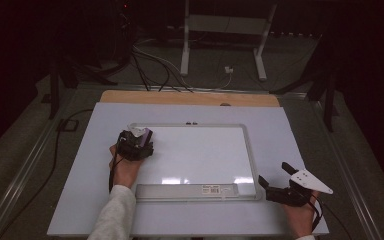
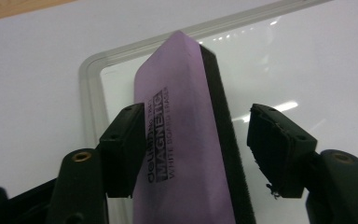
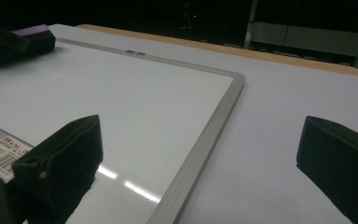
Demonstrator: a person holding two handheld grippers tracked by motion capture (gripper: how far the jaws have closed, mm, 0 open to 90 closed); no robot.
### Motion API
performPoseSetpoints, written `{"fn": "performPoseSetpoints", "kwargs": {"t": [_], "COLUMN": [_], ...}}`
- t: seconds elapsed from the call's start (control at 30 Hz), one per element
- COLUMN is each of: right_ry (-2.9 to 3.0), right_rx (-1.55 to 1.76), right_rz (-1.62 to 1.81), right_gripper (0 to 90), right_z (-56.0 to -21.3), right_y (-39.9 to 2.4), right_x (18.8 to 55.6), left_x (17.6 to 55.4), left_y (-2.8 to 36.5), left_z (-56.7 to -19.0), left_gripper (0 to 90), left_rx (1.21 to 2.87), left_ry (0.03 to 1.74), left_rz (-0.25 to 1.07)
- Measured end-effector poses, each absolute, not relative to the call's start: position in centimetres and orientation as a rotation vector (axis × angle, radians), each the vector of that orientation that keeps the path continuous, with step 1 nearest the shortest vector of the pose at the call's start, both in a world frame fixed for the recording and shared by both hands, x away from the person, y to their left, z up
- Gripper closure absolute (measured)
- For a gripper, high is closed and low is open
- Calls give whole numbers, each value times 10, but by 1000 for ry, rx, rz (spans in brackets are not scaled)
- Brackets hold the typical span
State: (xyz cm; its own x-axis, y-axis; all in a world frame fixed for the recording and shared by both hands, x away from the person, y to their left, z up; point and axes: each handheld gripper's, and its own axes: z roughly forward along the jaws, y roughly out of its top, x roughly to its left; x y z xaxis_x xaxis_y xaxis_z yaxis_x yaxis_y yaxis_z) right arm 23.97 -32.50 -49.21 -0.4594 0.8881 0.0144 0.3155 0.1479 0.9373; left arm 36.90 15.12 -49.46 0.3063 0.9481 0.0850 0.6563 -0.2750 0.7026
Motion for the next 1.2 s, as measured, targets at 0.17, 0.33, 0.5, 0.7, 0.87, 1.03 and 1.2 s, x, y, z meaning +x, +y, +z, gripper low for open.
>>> {"fn": "performPoseSetpoints", "kwargs": {"t": [0.17,0.33,0.5,0.7,0.87,1.03,1.2], "right_ry": [1866,1864,1865,1865,1865,1863,1863], "right_rx": [1146,1148,1148,1147,1148,1150,1149], "right_rz": [1308,1309,1310,1309,1308,1309,1310], "right_gripper": [7,7,7,7,7,7,7], "right_z": [-492,-492,-492,-492,-492,-492,-492], "right_y": [-324,-325,-325,-325,-325,-326,-326], "right_x": [240,240,240,240,240,240,240], "left_x": [369,368,369,375,381,385,388], "left_y": [151,153,157,164,167,170,173], "left_z": [-497,-493,-491,-491,-493,-494,-497], "left_gripper": [460,592,604,604,604,604,604], "left_rx": [2037,1984,1927,1875,1838,1820,1812], "left_ry": [1430,1450,1508,1573,1611,1630,1644], "left_rz": [690,735,766,761,751,733,710]}}
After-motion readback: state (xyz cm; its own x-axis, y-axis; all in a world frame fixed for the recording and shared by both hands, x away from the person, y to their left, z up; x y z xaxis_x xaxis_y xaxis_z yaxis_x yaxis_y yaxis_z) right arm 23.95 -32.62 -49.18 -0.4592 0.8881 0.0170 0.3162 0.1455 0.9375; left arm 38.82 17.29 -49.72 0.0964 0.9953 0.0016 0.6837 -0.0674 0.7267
